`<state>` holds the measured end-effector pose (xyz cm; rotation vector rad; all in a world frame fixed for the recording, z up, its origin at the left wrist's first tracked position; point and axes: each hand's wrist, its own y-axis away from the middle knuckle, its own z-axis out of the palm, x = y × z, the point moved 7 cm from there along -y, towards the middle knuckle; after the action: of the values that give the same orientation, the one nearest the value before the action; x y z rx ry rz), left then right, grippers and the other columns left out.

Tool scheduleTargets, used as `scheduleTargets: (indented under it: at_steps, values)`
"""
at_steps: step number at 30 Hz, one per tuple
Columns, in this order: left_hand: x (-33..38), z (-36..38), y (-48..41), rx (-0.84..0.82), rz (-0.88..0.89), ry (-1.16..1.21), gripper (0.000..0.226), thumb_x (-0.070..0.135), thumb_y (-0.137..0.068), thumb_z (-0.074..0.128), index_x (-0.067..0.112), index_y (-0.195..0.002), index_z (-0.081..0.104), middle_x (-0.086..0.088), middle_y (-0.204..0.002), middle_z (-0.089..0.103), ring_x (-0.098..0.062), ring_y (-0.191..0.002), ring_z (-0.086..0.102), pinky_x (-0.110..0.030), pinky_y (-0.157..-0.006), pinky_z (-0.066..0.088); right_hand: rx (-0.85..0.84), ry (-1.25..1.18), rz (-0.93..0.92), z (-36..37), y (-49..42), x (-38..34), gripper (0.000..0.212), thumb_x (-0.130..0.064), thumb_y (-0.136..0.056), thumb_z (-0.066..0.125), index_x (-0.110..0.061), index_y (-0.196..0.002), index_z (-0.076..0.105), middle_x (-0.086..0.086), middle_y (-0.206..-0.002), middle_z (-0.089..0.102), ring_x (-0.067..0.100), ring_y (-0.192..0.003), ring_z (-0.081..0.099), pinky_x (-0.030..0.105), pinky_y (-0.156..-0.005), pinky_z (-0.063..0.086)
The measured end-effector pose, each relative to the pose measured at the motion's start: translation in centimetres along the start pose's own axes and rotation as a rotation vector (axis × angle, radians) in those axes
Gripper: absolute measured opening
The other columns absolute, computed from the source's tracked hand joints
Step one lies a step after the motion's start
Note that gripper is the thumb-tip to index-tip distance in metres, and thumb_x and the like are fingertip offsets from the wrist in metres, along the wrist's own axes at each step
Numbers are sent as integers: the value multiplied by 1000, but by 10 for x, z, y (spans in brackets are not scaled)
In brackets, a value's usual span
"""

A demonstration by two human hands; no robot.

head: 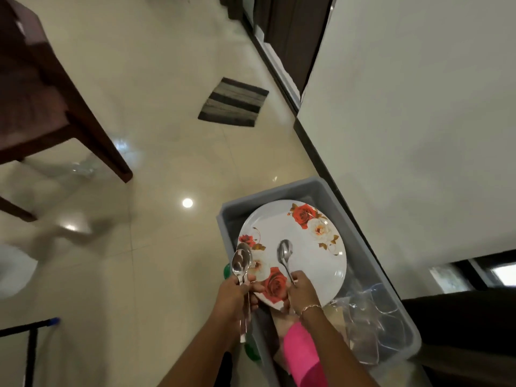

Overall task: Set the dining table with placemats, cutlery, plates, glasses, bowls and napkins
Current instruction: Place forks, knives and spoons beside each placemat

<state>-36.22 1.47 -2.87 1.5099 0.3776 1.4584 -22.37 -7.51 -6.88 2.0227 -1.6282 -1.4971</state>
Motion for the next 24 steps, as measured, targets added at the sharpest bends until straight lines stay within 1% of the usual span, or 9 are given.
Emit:
scheduleTargets:
  at_steps: [2,4,7,11,13,16,19,22,24]
  values:
    - [4,-7,21,32,21,45,23,-6,-96,34,4,-90,54,-6,-56,57,-7,-33,38,-19,-37,31,-12,-21,-89,4,33,-20,19,-1,-91,40,-17,-88,49,2,-75,51,13,-62,46,24,-55,40]
    - [6,-15,45,60,53,76,19,-3,-94,41,5,-85,56,-7,-60,51,-7,-35,33,-19,-37,27,19,30,-227,7,67,-43,14,-11,-95,43,-13,-102,55,3,-92,58,17,-81,54,25,-67,41]
    - [15,-31,93,103,148,152,9,4,-89,57,6,-81,57,-8,-66,50,-6,-37,32,-20,-40,26,62,148,-365,12,128,-80,27,-21,-99,38,-11,-115,58,8,-105,62,24,-103,56,25,-76,39]
    - [25,-64,162,129,249,384,7,3,-89,56,0,-85,61,-11,-71,60,-4,-31,39,-14,-33,31,51,295,-555,32,217,-115,24,-14,-98,38,-18,-111,58,0,-87,60,20,-91,61,29,-76,47]
    - [28,-86,189,178,305,486,6,1,-87,56,1,-82,59,-12,-67,55,-3,-30,34,-13,-32,26,2,266,-621,47,253,-123,24,-11,-97,39,-22,-106,58,-1,-81,60,18,-80,60,29,-70,47]
    - [29,-138,230,353,402,636,8,-4,-88,54,3,-84,52,-9,-65,45,-3,-29,27,-12,-31,21,-29,205,-735,73,303,-138,22,-7,-96,41,-24,-96,54,-6,-73,55,14,-69,53,28,-65,43]
    - [27,-184,270,432,471,710,5,4,-91,55,3,-93,51,-6,-68,46,-1,-30,27,-14,-30,22,-95,150,-848,106,348,-150,18,-10,-96,42,-26,-91,48,-8,-68,54,15,-64,53,29,-60,42]
    - [14,-233,314,520,547,768,13,15,-90,60,5,-91,53,-1,-58,40,-1,-31,26,-15,-30,22,-237,121,-963,150,403,-154,19,-9,-94,45,-26,-88,49,-16,-64,52,0,-59,50,13,-54,37]
    - [1,-268,344,598,578,824,13,16,-89,61,4,-92,56,2,-50,40,-2,-30,27,-15,-31,23,-345,105,-1005,182,440,-151,23,-8,-94,46,-29,-86,49,-14,-60,56,1,-55,52,13,-52,37]
